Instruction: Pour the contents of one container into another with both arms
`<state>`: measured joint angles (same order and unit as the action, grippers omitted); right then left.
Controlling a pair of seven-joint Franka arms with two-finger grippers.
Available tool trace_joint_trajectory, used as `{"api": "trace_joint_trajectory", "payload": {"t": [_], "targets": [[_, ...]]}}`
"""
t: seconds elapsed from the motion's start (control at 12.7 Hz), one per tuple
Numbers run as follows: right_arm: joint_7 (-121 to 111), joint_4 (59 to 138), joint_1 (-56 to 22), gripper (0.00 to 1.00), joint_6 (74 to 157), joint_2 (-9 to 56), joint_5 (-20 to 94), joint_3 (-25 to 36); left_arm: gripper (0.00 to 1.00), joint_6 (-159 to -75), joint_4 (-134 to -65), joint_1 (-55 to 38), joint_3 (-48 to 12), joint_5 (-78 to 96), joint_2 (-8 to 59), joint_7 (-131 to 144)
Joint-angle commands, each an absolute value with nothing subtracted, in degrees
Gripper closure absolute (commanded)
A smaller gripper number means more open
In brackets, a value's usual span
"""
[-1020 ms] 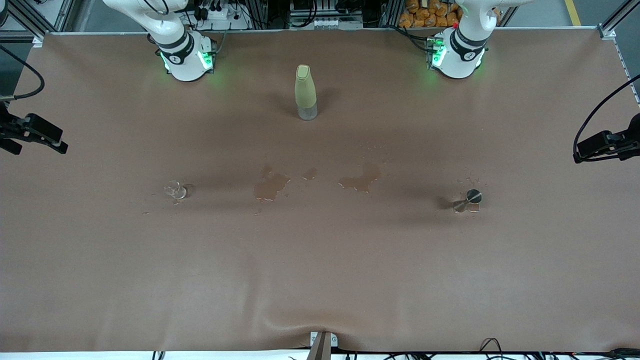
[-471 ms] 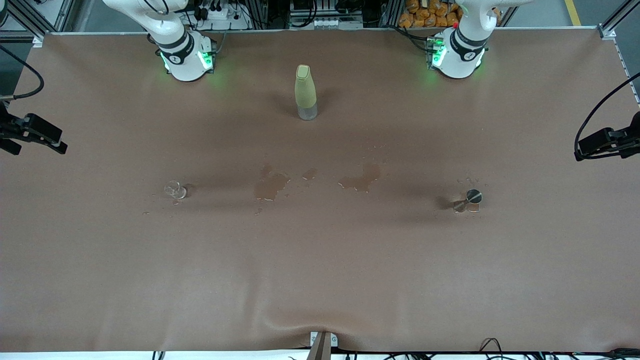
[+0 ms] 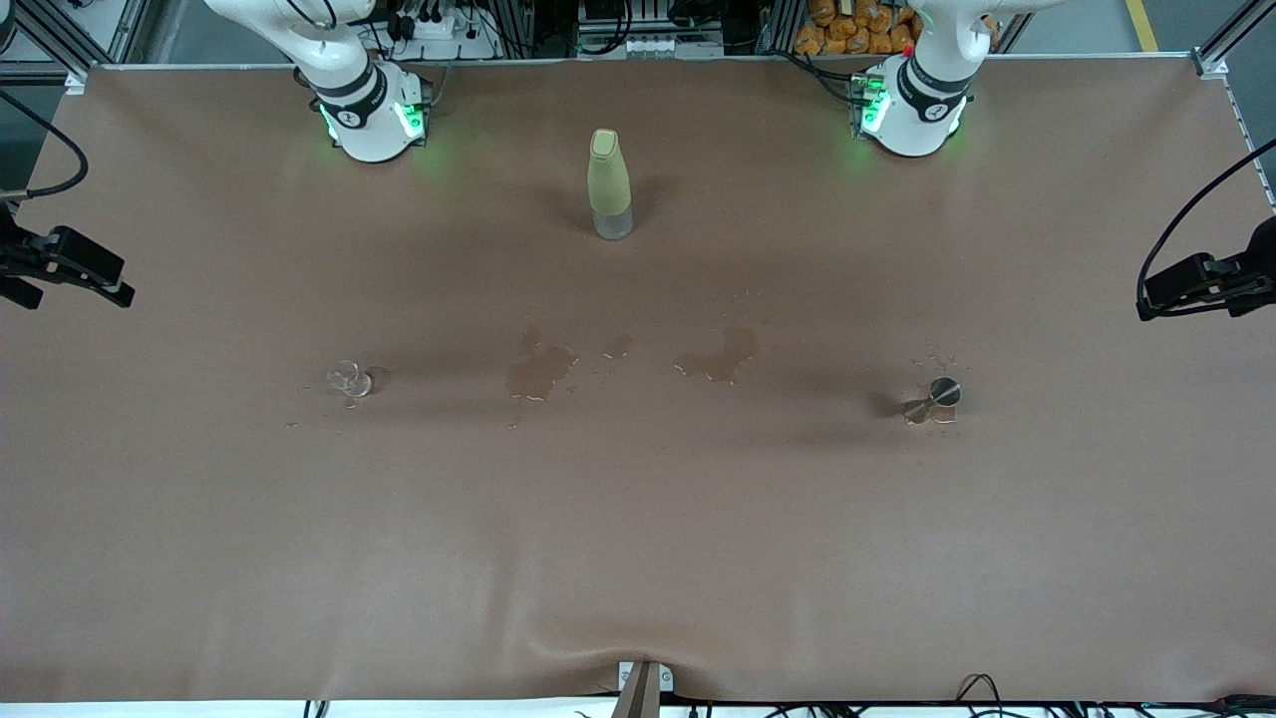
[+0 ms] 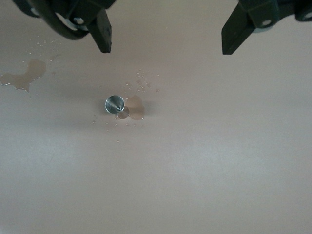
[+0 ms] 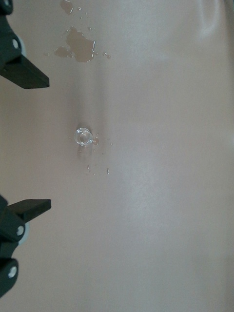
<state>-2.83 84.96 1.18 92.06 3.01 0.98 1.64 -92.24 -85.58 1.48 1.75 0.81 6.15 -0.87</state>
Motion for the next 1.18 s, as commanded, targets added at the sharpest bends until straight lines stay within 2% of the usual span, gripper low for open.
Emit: {"api": "trace_joint_trajectory", "payload": {"t": [0.0, 1.1], "targets": [[-3.34, 85.08, 2.02, 0.00, 92.11, 2.29, 0.44, 0.88, 0.00, -91.58, -85.34, 1.84, 1.58, 1.23, 5.62, -0.88], [-3.34, 84.90, 2.02, 0.00, 92.11, 2.29, 0.53, 0.88, 0.00, -91.58, -85.61, 0.97, 1.41, 1.32, 6.33, -1.23]]}}
